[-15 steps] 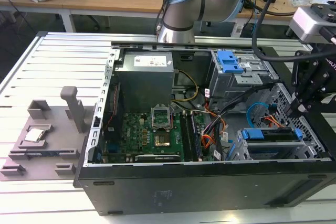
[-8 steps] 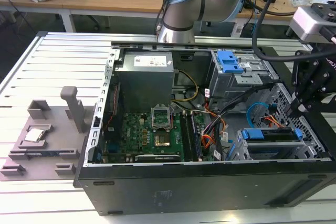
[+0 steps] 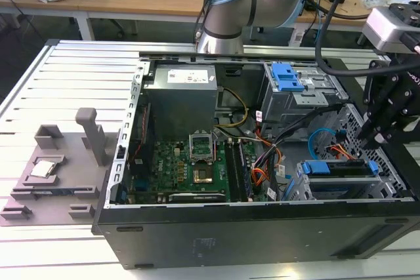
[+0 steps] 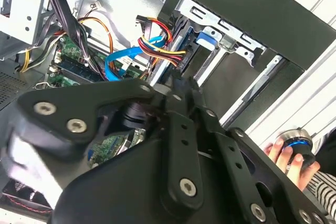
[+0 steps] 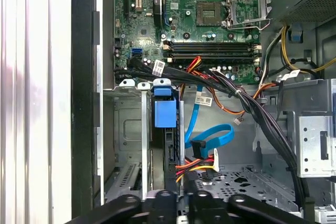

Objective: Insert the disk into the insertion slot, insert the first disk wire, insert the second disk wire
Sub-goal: 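Insert the second disk wire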

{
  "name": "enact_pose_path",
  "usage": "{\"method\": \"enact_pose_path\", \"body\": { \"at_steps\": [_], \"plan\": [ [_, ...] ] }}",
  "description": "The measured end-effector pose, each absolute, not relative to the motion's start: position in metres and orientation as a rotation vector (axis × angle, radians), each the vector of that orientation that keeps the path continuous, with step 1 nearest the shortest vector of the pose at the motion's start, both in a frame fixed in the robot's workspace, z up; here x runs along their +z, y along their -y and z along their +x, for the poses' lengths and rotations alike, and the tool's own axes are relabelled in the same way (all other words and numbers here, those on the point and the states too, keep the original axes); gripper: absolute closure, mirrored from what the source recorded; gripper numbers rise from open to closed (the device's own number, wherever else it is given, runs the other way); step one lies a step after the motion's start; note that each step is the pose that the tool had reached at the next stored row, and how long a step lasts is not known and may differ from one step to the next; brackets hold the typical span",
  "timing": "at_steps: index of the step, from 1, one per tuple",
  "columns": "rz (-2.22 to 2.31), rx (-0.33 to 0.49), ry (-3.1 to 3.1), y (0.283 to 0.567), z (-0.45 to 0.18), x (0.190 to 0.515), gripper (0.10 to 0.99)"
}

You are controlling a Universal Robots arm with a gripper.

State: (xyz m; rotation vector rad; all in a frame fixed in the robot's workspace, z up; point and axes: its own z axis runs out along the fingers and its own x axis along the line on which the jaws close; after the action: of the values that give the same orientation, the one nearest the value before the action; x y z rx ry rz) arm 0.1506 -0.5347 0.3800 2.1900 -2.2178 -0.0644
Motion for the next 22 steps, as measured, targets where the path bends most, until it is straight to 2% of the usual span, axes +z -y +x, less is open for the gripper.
{"method": "enact_pose_path", "body": {
  "at_steps": [1,3,22],
  "plan": [
    [2.190,-0.064,2.218,0.535,0.151,0.380,0.851],
    [2.190,-0.064,2.218,0.535,0.151,0.380,0.725],
    [2.202,-0.063,2.207,0.517,0.132,0.385,0.725]
  ]
}}
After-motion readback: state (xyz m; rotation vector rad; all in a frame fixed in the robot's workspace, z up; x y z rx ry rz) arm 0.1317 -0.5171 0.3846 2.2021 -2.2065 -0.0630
